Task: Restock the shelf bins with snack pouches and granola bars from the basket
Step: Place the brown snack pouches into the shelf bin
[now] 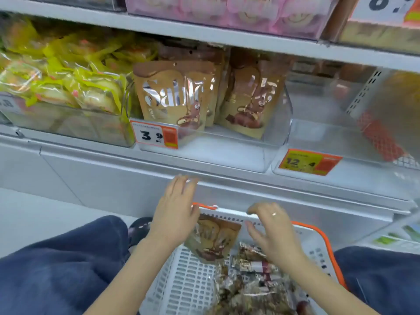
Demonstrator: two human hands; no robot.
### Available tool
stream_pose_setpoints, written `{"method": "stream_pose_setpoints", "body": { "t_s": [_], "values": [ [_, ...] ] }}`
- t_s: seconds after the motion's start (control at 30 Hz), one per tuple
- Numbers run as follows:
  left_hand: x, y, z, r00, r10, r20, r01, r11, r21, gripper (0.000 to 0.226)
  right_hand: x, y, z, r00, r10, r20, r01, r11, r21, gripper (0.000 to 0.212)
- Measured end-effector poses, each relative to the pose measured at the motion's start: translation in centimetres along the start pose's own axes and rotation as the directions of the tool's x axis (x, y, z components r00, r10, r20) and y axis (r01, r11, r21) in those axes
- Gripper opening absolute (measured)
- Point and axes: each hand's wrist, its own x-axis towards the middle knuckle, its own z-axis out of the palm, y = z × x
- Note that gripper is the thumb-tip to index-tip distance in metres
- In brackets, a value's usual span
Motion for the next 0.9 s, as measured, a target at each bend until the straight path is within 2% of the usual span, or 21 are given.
{"method": "stream_pose_setpoints", "body": {
  "t_s": [0.03, 0.07, 0.1, 0.13, 0.2, 0.27, 0.3, 0.33, 0.4, 0.53, 0.6, 0.73, 0.77, 0.83, 0.9],
  "values": [
    [-1.5, -0.8, 1.4, 0.992, -0.061, 0.111, 0.061, 0.998, 0.001, 0.048, -1.7, 0.4, 2.0, 0.972, 0.095, 0.215, -0.098, 0.995, 0.003, 0.028],
    [-3.2, -1.7, 2.9, 0.960, -0.114, 0.257, 0.112, 0.993, 0.022, 0.045, -3.1, 1.0, 3.9, 0.903, 0.184, 0.389, -0.200, 0.980, 0.001, 0.039],
    [-4.9, -2.6, 4.3, 0.890, -0.160, 0.426, 0.149, 0.987, 0.057, 0.045, -3.8, 1.7, 5.5, 0.833, 0.247, 0.494, -0.280, 0.960, -0.007, 0.050],
    [-6.5, -3.5, 5.6, 0.781, -0.190, 0.595, 0.170, 0.981, 0.091, 0.049, -4.1, 2.4, 6.7, 0.782, 0.292, 0.550, -0.337, 0.941, -0.020, 0.057],
    [-9.1, -5.0, 7.4, 0.490, -0.216, 0.844, 0.167, 0.974, 0.153, 0.056, -3.8, 3.3, 8.8, 0.729, 0.360, 0.582, -0.418, 0.908, -0.039, 0.065],
    [-10.9, -5.8, 7.8, 0.235, -0.225, 0.946, 0.140, 0.971, 0.196, 0.057, -3.4, 3.8, 10.6, 0.706, 0.399, 0.586, -0.459, 0.887, -0.051, 0.067],
    [-11.3, -5.9, 7.6, 0.159, -0.221, 0.962, 0.125, 0.971, 0.203, 0.057, -3.3, 3.9, 11.5, 0.697, 0.402, 0.594, -0.454, 0.888, -0.067, 0.067],
    [-11.6, -5.8, 7.4, 0.123, -0.220, 0.968, 0.113, 0.972, 0.207, 0.059, -3.3, 4.0, 12.3, 0.698, 0.398, 0.596, -0.432, 0.897, -0.092, 0.066],
    [-12.1, -5.6, 7.1, 0.115, -0.207, 0.972, 0.120, 0.974, 0.194, 0.063, -3.4, 4.0, 13.8, 0.692, 0.410, 0.594, -0.428, 0.896, -0.119, 0.064],
    [-13.5, -6.3, 7.5, 0.075, -0.211, 0.975, 0.284, 0.941, 0.182, 0.085, -3.8, 3.6, 15.6, 0.671, 0.422, 0.609, -0.473, 0.877, -0.085, 0.055],
    [-14.0, -6.5, 7.6, 0.095, -0.204, 0.974, 0.323, 0.932, 0.164, 0.088, -3.9, 3.2, 16.0, 0.683, 0.371, 0.629, -0.450, 0.892, -0.037, 0.045],
    [-13.8, -5.7, 7.4, 0.173, -0.187, 0.967, 0.390, 0.915, 0.107, 0.048, -3.6, 1.5, 15.7, 0.711, 0.250, 0.658, -0.420, 0.901, 0.111, 0.031],
    [-13.7, -5.5, 7.4, 0.184, -0.193, 0.964, 0.427, 0.899, 0.099, 0.046, -3.7, 1.0, 15.6, 0.709, 0.226, 0.668, -0.418, 0.897, 0.140, 0.030],
    [-13.8, -5.0, 7.3, 0.213, -0.266, 0.940, 0.544, 0.832, 0.112, 0.060, -3.9, 0.1, 15.2, 0.707, 0.218, 0.673, -0.453, 0.870, 0.194, 0.036],
    [-14.2, -4.1, 7.5, 0.258, -0.425, 0.868, 0.733, 0.671, 0.111, 0.083, -4.2, -0.5, 14.7, 0.726, 0.265, 0.634, -0.505, 0.831, 0.232, 0.041]
  ]
}}
